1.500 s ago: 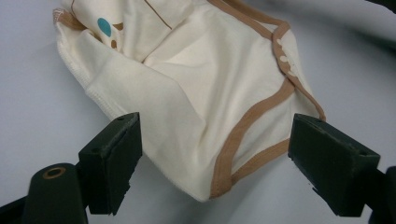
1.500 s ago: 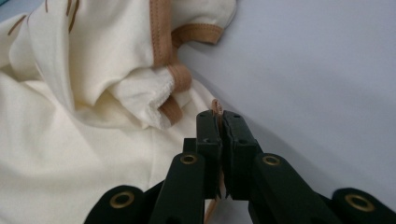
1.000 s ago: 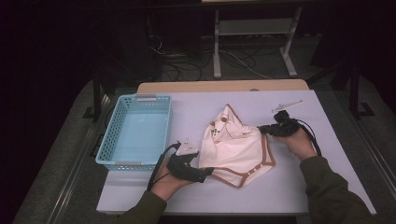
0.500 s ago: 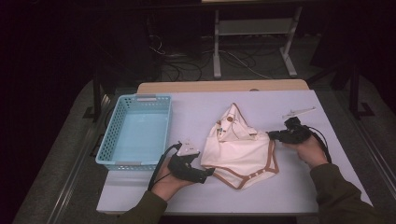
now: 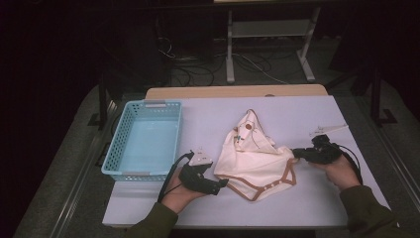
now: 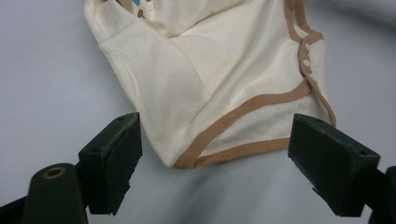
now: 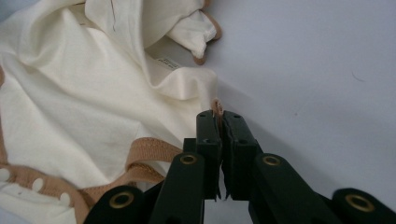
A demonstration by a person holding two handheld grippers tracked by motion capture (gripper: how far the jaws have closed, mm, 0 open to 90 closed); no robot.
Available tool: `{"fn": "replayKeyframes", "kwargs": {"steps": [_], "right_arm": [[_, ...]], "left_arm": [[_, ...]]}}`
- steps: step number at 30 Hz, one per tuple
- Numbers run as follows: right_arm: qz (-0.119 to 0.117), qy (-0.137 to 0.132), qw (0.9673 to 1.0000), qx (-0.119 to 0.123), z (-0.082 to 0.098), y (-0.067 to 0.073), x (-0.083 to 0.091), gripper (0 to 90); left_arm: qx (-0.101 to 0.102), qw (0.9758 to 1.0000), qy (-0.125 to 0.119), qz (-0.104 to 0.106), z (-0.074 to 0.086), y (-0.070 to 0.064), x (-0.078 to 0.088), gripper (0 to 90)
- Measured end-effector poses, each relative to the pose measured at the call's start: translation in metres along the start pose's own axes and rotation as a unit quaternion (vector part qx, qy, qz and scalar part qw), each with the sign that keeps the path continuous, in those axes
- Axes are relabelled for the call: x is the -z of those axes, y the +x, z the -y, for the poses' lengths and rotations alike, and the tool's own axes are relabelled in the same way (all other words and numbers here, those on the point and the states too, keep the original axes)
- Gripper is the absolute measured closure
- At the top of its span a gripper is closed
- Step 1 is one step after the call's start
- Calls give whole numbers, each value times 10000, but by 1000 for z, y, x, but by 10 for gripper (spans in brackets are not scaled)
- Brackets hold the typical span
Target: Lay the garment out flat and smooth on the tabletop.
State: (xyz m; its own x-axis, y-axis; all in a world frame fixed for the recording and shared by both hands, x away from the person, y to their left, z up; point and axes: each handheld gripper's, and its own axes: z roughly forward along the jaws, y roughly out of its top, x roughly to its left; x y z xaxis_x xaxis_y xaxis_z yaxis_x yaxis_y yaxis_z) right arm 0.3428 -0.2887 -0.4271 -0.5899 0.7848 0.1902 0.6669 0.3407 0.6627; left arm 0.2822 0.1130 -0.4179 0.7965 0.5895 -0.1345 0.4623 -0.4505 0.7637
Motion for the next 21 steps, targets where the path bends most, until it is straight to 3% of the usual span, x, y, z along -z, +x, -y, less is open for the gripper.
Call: {"fn": "replayKeyframes", "kwargs": {"steps": [15, 19, 21], "right_arm": [[214, 187, 9995, -145, 23, -3, 11, 829], [202, 50, 9997, -137, 23, -3, 13, 662], [171, -69, 9997, -188, 23, -3, 16, 579]], "left_arm": [[-38, 9999, -36, 97, -2, -7, -2, 178], [-32, 9998, -47, 185, -4, -11, -6, 182], [-158, 9996, 24, 233, -5, -11, -6, 183]]}}
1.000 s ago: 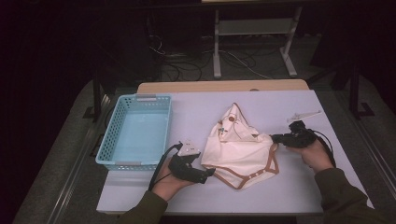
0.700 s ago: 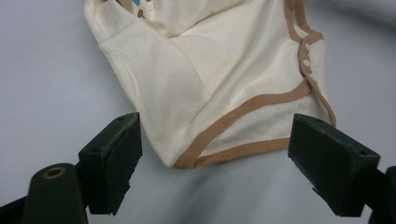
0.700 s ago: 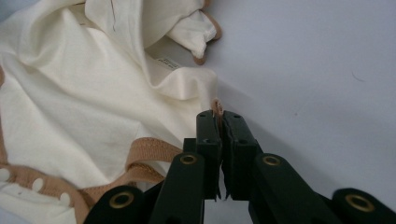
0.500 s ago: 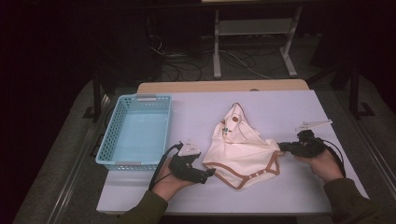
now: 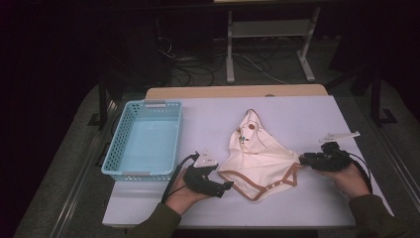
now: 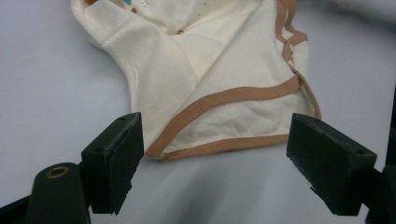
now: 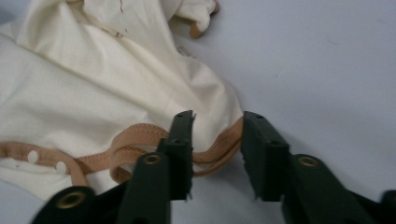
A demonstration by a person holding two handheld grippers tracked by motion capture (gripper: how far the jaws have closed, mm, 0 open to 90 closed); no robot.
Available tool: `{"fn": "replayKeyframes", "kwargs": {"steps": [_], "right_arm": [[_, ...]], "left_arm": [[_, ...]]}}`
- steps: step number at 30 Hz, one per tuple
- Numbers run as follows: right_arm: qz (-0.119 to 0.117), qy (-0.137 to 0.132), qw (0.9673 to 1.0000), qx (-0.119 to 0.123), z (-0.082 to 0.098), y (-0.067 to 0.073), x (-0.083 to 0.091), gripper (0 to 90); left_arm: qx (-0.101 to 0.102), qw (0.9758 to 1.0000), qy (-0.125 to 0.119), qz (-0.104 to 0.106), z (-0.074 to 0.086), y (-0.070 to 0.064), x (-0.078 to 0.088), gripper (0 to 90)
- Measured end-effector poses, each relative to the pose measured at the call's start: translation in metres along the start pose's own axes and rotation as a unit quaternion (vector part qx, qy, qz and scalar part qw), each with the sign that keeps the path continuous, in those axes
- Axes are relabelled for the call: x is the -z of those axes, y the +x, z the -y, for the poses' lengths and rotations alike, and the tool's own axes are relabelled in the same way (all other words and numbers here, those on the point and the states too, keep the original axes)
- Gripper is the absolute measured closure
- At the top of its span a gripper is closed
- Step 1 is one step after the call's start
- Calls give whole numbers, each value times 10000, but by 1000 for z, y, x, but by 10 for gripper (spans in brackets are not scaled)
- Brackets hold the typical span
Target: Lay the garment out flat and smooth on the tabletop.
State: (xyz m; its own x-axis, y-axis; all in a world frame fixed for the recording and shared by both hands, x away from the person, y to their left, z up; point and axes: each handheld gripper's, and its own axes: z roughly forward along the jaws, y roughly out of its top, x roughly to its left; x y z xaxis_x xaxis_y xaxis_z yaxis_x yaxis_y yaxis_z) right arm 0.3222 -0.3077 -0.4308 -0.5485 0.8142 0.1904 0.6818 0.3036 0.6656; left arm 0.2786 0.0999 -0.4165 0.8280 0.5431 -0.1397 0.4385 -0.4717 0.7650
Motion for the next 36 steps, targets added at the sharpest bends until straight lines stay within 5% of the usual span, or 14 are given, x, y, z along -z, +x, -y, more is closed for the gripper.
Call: {"fn": "replayKeyframes", "kwargs": {"steps": [8, 36], "right_arm": [[-261, -306, 9990, 189, -2, 5, 15, 454], [-1009, -369, 9919, 678, 7, 48, 26, 526]], "left_arm": [[5, 9997, -68, 234, -7, -9, -8, 192], [-33, 9988, -134, 460, -24, -44, -28, 319]]}}
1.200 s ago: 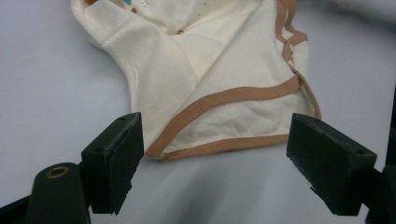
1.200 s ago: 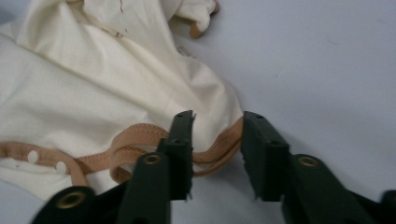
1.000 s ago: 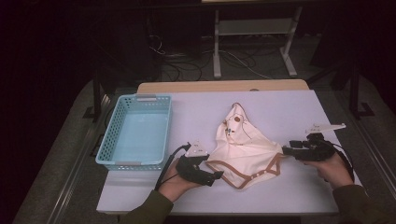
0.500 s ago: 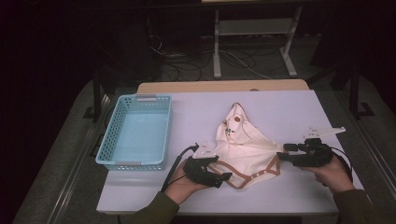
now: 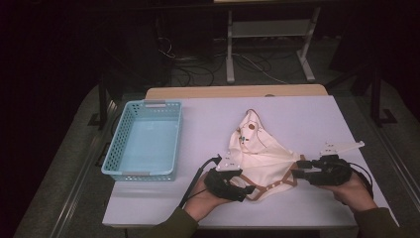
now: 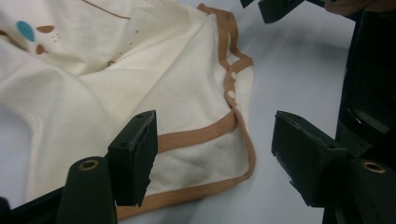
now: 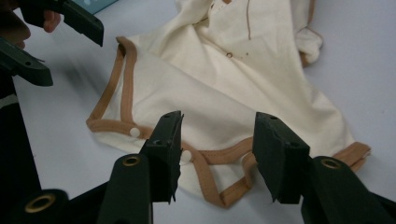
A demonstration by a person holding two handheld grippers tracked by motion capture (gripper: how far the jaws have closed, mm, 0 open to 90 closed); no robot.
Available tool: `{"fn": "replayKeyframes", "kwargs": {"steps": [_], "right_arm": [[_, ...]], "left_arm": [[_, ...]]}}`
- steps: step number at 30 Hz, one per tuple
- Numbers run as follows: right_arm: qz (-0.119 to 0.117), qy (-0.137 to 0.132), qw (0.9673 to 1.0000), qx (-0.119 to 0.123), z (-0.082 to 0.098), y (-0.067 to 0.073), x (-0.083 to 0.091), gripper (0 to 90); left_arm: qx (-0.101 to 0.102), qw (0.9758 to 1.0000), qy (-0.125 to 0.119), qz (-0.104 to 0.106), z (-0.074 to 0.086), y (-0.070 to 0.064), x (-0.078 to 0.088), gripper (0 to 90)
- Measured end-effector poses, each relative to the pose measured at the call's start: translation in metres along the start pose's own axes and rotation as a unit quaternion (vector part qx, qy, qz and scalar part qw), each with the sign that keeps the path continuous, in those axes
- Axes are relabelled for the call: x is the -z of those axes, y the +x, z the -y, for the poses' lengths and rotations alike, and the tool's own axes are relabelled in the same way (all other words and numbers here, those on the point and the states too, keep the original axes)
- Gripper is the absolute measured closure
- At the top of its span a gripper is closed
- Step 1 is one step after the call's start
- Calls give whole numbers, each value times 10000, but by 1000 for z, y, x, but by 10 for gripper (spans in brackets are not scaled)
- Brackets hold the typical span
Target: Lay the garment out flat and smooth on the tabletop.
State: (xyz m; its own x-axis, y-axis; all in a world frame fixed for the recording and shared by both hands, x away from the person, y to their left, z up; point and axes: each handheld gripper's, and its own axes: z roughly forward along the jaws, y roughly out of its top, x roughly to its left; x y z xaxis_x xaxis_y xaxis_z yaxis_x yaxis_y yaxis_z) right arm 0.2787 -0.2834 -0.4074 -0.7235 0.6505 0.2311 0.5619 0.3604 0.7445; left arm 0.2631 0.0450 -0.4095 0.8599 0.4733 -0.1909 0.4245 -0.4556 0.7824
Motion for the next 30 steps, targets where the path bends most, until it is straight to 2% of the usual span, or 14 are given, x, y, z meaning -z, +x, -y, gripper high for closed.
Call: {"fn": "replayKeyframes", "kwargs": {"steps": [5, 7, 13, 17, 18, 21, 27, 28, 30], "right_arm": [[-115, 100, 9998, 103, 3, 3, -3, 581], [-149, 170, 9997, 128, 4, 3, -5, 603], [-273, 444, 9985, 163, 8, 0, -14, 639], [-282, 664, 9972, 198, 12, -4, -20, 652], [-293, 693, 9969, 207, 12, -5, -22, 656], [-332, 744, 9964, 214, 13, -7, -24, 666], [-353, 924, 9947, 288, 14, -8, -31, 684], [-363, 951, 9944, 288, 14, -8, -32, 689], [-346, 991, 9941, 285, 14, -9, -33, 696]], "left_arm": [[-111, 9999, 98, 89, -2, -6, -10, 360], [-96, 9998, 121, 122, -2, -7, -14, 382], [-254, 9991, 309, 158, 1, -11, -24, 453], [-238, 9989, 360, 191, 2, -13, -29, 486], [-272, 9986, 398, 202, 3, -12, -30, 493], [-213, 9987, 420, 214, 5, -14, -35, 520], [-281, 9975, 607, 233, 8, -12, -43, 591], [-331, 9967, 694, 256, 9, -11, -44, 609], [-296, 9966, 722, 256, 10, -11, -46, 636]]}}
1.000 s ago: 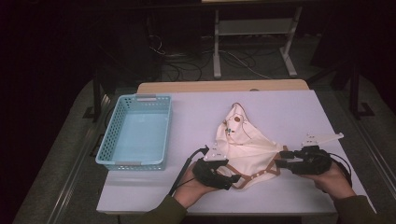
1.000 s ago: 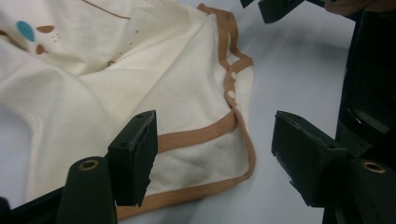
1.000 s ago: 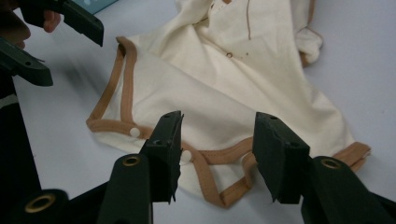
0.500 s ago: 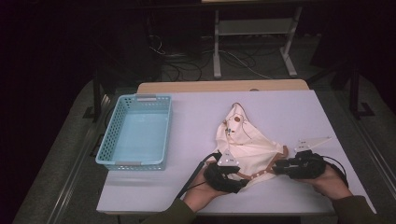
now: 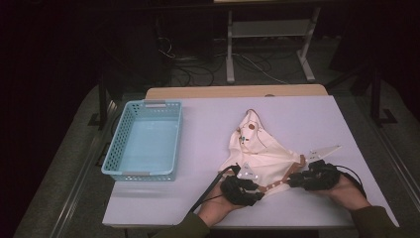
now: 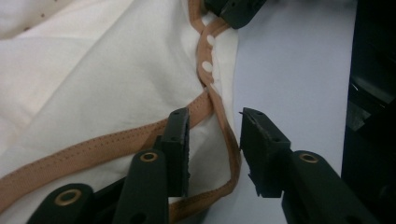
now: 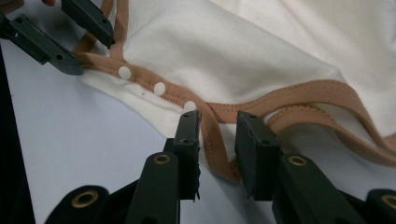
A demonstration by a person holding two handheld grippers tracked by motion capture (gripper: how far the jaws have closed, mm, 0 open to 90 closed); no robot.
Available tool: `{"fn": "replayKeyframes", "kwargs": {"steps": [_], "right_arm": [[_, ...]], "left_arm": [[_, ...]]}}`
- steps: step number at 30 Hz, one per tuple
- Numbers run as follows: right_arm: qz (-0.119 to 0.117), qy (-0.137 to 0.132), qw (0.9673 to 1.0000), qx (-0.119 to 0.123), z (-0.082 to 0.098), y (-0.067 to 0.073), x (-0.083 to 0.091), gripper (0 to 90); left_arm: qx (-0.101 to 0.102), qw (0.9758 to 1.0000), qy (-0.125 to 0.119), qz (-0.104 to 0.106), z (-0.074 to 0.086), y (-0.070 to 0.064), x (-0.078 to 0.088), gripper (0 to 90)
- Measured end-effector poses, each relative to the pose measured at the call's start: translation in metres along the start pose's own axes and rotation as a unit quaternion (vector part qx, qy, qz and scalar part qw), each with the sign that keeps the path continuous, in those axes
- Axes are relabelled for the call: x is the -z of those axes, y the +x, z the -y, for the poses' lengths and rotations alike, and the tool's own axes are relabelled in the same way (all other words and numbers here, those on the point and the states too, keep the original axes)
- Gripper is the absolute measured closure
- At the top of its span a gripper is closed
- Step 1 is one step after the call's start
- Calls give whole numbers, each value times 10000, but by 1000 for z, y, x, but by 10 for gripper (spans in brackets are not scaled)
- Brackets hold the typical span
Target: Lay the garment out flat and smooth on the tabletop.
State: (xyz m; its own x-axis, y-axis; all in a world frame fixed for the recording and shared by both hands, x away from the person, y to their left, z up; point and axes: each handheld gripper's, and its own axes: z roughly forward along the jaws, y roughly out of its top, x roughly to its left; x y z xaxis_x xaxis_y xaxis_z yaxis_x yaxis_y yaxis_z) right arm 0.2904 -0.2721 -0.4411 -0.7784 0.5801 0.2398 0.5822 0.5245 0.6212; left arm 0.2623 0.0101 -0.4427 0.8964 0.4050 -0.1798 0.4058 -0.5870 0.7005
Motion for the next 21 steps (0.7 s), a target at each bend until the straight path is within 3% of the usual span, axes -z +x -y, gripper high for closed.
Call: {"fn": "replayKeyframes", "kwargs": {"steps": [3, 6, 13, 21], "right_arm": [[-20, 58, 10000, 12, 0, -1, -2, 711], [-32, 83, 10000, -1, 0, -1, -3, 736], [-94, 141, 9999, -24, 0, -2, -4, 852], [-197, 101, 9998, 5, 0, -1, -2, 880]], "left_arm": [[69, 10000, 6, 11, 1, 1, -2, 682], [-13, 9999, 136, 35, 1, 2, -4, 719], [74, 9999, 91, 114, 2, 3, -6, 844], [49, 9997, 100, 215, 0, 5, -2, 878]]}}
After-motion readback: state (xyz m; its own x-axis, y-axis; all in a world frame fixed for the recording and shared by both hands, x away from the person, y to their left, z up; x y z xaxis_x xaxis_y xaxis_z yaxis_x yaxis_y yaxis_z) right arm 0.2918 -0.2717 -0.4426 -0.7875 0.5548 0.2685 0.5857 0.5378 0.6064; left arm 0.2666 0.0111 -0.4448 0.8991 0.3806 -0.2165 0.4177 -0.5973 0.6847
